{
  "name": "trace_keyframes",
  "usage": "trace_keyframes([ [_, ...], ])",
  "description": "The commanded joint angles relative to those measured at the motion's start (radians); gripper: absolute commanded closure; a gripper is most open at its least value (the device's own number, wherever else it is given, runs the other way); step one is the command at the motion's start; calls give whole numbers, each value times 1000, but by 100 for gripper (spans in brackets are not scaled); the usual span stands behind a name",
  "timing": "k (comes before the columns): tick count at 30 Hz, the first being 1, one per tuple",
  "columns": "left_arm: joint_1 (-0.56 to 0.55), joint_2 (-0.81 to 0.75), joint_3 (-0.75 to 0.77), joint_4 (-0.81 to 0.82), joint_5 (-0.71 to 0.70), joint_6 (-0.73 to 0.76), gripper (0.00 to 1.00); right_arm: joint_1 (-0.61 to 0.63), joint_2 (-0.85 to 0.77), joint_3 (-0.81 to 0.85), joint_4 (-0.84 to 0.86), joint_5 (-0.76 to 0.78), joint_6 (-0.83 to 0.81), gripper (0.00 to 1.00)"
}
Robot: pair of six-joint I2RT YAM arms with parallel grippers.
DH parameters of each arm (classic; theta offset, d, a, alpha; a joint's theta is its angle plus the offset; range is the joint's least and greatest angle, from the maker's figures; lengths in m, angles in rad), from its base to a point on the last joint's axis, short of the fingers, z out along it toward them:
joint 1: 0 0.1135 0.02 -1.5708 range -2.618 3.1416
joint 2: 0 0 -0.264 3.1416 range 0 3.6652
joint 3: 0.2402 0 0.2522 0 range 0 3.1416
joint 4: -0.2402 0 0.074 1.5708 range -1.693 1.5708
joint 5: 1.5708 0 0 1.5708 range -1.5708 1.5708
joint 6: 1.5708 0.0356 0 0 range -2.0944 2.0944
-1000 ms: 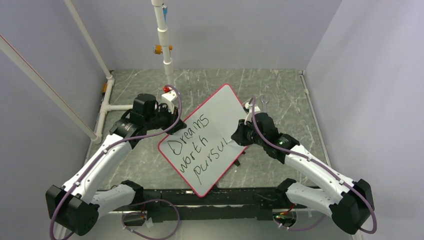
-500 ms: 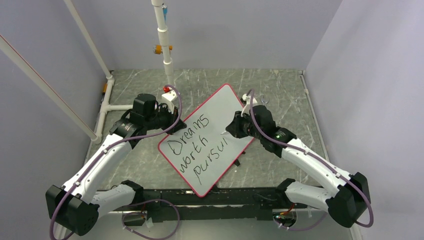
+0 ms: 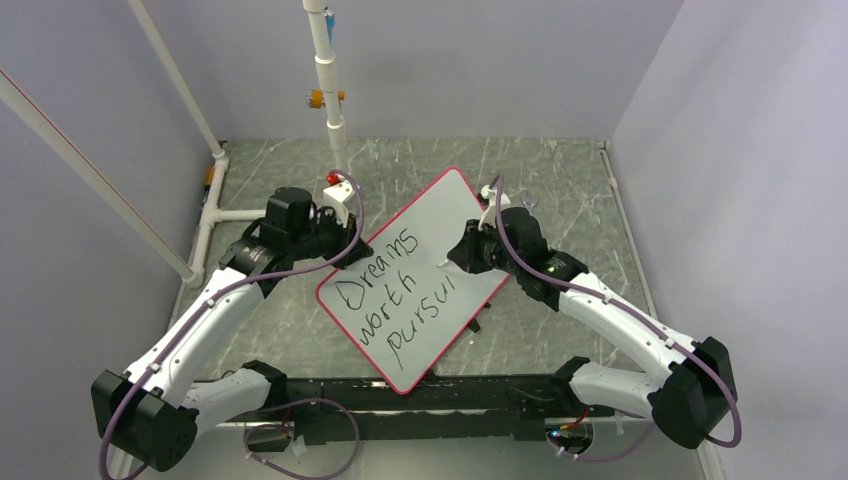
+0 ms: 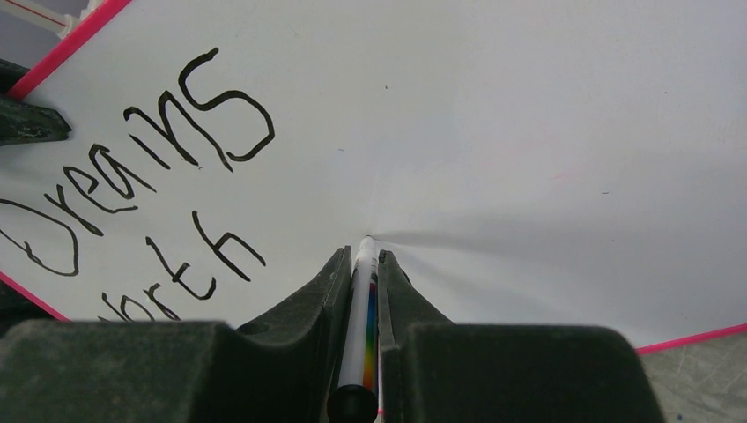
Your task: Write a sentence on the whiteboard
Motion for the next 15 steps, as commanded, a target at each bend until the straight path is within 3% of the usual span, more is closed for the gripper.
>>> trace_keyframes([
  [1, -12, -2, -6, -32, -49, 113, 100, -8, 0, 21, 52, -5, 8, 100],
  [15, -13, 0, -6, -32, -50, 112, 100, -25, -2, -24, 25, 40, -3, 100],
])
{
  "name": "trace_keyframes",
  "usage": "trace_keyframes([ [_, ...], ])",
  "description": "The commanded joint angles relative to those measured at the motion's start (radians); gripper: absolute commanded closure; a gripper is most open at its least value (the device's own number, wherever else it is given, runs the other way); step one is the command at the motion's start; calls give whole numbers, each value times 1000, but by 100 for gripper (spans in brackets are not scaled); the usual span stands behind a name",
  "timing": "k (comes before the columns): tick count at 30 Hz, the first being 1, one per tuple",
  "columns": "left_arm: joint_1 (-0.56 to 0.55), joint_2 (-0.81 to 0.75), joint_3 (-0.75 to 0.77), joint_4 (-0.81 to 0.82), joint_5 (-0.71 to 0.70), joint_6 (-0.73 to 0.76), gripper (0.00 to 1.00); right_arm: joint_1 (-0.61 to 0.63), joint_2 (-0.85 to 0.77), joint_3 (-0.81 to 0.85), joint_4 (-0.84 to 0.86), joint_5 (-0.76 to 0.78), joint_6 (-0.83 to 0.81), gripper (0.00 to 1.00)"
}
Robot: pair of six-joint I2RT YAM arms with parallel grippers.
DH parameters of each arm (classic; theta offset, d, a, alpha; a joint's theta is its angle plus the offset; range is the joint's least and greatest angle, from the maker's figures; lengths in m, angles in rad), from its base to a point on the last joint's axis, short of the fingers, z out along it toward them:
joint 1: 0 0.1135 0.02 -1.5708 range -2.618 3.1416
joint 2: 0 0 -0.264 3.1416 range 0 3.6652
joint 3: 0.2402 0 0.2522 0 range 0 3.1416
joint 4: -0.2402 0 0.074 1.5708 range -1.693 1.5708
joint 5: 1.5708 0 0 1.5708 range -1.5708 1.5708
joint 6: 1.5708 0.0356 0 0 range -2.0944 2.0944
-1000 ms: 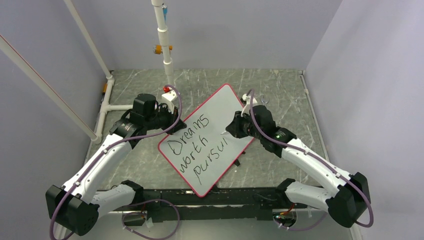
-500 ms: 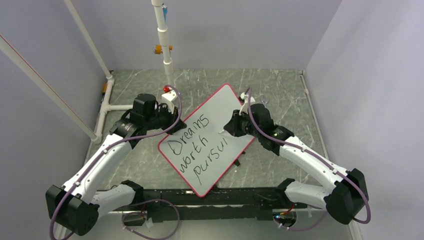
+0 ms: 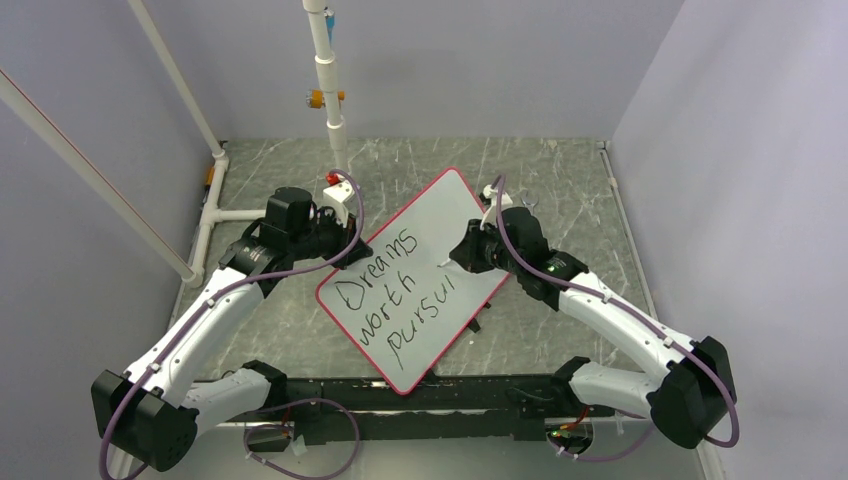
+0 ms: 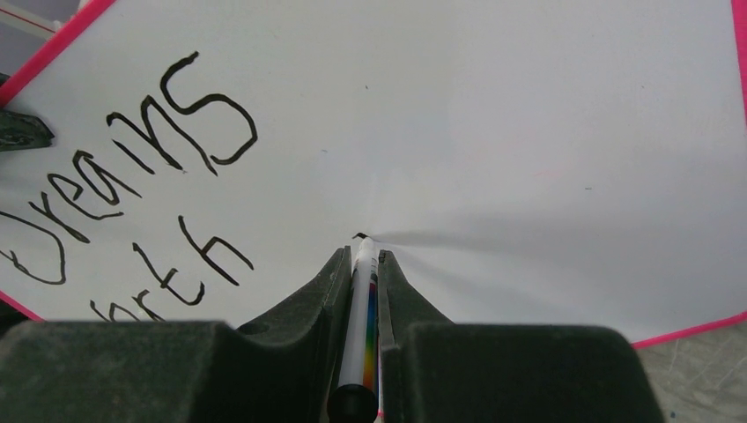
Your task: Write a sentence on the whiteboard
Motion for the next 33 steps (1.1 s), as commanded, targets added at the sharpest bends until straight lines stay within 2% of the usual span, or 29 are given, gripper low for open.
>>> trace_keyframes([
  [1, -13, 0, -6, -31, -48, 112, 100, -11, -11, -23, 14, 37, -3, 100],
  [16, -12, 0, -8, -29, -50, 112, 100, -23, -112, -30, -27, 56, -12, 100],
  [33, -18, 3, -4, -30, -50, 111, 100, -92, -212, -221, 117, -9, 51, 100],
])
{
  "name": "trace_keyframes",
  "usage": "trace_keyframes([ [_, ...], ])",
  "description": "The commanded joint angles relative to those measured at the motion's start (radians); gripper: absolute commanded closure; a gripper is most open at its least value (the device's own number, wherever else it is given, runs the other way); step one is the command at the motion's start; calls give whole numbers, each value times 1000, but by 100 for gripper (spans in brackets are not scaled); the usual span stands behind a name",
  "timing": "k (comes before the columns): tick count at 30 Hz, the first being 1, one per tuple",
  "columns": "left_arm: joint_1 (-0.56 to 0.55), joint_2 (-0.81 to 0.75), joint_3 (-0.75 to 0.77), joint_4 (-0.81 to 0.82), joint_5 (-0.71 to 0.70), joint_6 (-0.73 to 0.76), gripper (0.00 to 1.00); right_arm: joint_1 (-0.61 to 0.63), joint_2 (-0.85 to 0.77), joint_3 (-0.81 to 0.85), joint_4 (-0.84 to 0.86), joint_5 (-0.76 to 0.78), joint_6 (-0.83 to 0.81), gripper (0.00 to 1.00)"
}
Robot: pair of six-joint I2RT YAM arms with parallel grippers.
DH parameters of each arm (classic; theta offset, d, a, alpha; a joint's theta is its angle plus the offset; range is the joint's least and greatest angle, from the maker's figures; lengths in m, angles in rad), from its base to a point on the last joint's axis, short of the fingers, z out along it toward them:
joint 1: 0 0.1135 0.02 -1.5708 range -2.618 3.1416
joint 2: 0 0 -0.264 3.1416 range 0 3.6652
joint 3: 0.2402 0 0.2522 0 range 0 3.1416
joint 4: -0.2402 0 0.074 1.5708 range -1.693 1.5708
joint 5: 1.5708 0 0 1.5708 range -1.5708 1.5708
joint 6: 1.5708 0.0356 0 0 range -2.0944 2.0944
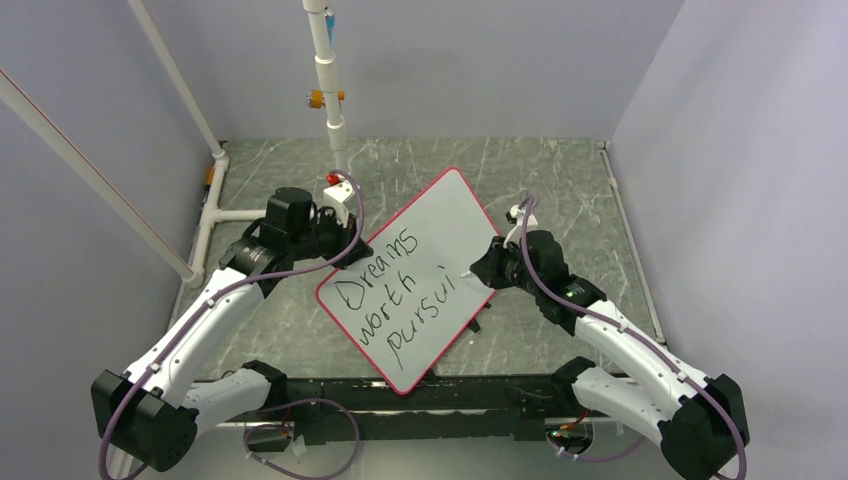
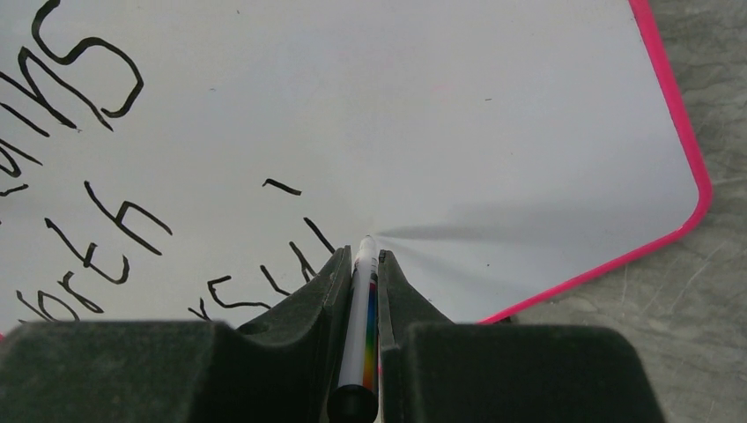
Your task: Write a sentence on the whiteboard
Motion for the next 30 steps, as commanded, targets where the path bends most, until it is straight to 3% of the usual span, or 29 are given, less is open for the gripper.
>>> trace_keyframes([
  [1, -17, 3, -5, -31, -48, 111, 100, -15, -23, -15, 100, -35, 27, 100],
  [30, -19, 10, -6, -33, -52, 113, 100, -32, 43, 1, 162, -62, 42, 100],
])
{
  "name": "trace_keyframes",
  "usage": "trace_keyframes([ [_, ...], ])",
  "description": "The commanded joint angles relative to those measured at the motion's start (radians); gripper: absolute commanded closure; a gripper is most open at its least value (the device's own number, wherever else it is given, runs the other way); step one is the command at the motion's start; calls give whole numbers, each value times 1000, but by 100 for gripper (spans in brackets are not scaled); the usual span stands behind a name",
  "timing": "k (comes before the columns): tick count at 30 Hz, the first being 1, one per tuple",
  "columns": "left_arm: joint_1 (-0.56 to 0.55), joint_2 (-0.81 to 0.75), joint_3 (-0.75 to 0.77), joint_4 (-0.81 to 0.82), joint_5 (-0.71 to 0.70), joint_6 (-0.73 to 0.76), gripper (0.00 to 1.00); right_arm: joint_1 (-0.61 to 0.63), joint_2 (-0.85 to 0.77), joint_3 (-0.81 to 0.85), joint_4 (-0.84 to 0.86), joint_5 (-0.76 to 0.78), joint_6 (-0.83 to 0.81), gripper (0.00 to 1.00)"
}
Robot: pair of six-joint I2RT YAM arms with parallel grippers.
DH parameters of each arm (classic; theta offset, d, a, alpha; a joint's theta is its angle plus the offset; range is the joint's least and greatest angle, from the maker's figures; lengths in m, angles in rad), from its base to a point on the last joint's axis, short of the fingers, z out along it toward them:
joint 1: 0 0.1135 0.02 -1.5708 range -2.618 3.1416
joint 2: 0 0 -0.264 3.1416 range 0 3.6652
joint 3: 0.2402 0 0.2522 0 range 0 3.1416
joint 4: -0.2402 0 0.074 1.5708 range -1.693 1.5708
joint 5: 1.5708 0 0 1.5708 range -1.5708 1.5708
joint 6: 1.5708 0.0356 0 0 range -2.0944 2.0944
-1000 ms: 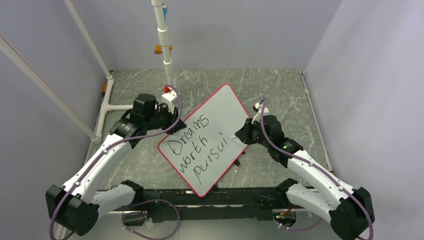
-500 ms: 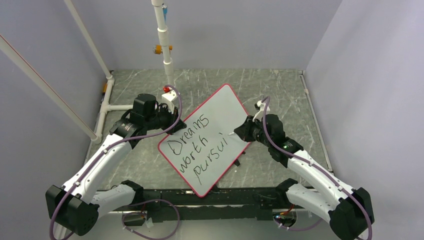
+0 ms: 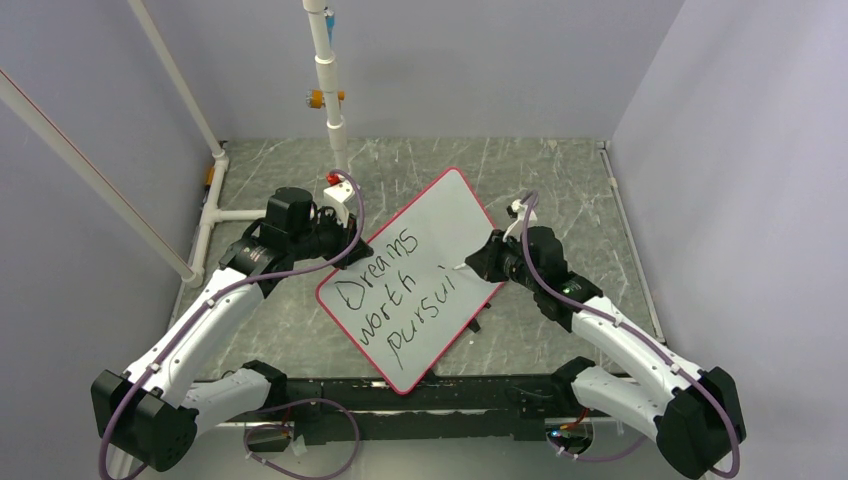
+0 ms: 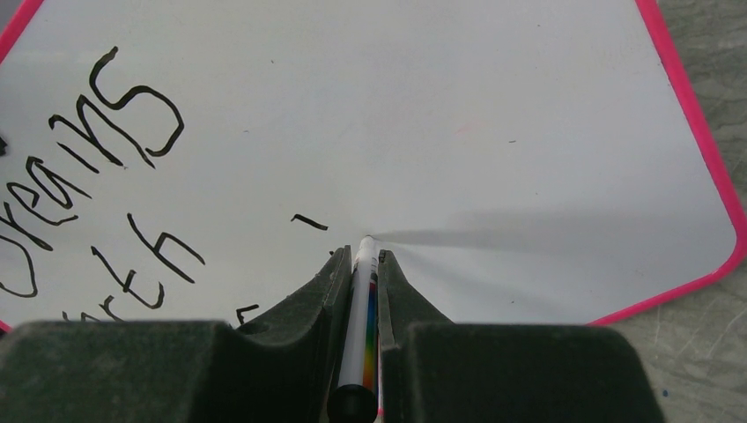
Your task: Write a sentence on the whiteboard
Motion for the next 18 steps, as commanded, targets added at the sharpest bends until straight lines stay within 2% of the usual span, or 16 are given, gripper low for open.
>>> trace_keyframes([
  [1, -17, 10, -6, -33, -51, 112, 100, -5, 9, 13, 40, -9, -1, 100],
  [18, -17, 11, -5, -34, -51, 112, 100, -4, -51, -57, -45, 16, -1, 100],
])
